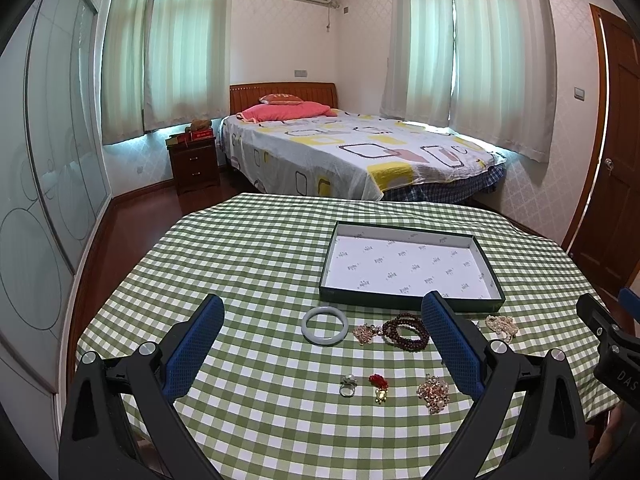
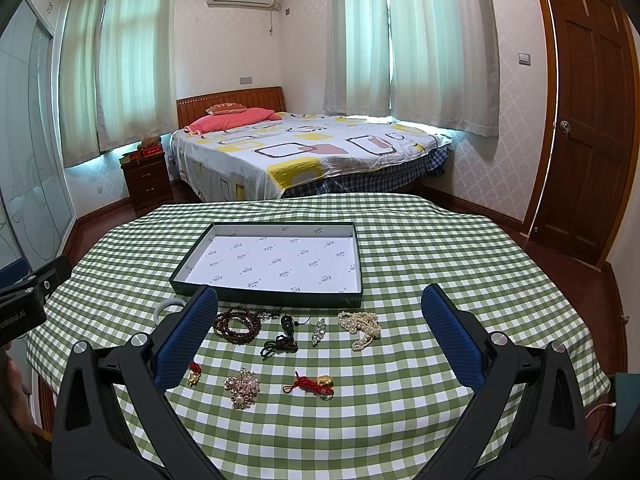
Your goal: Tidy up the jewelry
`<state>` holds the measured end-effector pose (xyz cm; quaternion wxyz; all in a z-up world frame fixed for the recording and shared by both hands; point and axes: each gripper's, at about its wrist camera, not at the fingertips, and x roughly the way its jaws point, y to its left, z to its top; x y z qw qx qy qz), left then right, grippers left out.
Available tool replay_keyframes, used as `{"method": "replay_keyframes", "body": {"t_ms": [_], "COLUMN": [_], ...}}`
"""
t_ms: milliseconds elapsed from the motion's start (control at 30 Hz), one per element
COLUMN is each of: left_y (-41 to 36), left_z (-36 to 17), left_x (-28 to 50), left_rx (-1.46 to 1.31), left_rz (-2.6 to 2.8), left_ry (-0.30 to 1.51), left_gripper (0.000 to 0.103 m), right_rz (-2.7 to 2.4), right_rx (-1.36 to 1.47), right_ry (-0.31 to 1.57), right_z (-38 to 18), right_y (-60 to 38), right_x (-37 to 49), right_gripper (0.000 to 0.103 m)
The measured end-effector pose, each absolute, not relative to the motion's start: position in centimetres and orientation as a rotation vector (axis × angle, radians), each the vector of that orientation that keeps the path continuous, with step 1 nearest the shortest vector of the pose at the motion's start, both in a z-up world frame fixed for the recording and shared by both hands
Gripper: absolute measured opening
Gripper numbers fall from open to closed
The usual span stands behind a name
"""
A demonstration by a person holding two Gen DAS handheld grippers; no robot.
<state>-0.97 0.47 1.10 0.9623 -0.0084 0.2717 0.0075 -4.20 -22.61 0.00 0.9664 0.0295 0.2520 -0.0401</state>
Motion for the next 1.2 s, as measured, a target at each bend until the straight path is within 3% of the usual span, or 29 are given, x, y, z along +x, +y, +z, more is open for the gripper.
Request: {"method": "replay_keyframes", "body": {"t_ms": [1200], "left_y": [0.3], "left_z": [-0.5], "left_x": [-0.3], "left_rx": [-0.005], "left_rz": [-0.019], "left_ry": [0.572], "left_gripper": [0.096], "right_rz": [-0.069], "right_rx": [0.066], "right_ry": [0.513], "right_z": [-1.0], "right_y": [-22.6], "right_x": [-3.7], "right_gripper": [0.099]}}
